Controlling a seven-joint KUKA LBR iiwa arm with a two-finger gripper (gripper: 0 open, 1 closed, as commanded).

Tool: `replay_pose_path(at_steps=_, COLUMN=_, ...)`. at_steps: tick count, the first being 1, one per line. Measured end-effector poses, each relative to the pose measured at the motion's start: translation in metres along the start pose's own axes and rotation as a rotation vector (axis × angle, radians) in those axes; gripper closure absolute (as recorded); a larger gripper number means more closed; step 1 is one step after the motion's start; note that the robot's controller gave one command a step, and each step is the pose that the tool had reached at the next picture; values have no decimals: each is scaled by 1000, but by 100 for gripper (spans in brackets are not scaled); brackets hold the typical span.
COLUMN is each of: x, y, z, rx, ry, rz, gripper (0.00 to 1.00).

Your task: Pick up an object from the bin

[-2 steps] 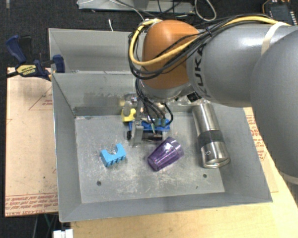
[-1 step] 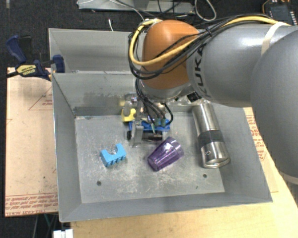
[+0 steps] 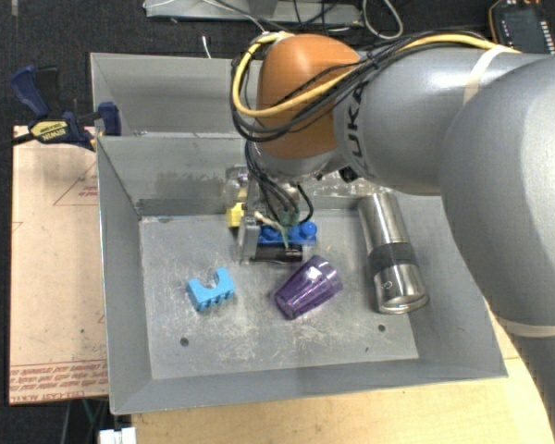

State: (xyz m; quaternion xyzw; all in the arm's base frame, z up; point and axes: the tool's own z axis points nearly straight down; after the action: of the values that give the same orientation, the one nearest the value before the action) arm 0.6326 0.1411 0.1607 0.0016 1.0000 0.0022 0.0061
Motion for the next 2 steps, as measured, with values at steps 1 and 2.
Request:
replay_pose_path(at_steps=1, x=10, y=35, z=22, rx=-2, ry=2, rz=67, gripper=0)
replay_pose_path(at_steps=2, x=23, y=-27, z=36, rx=5, ry=7, rz=65, gripper=0)
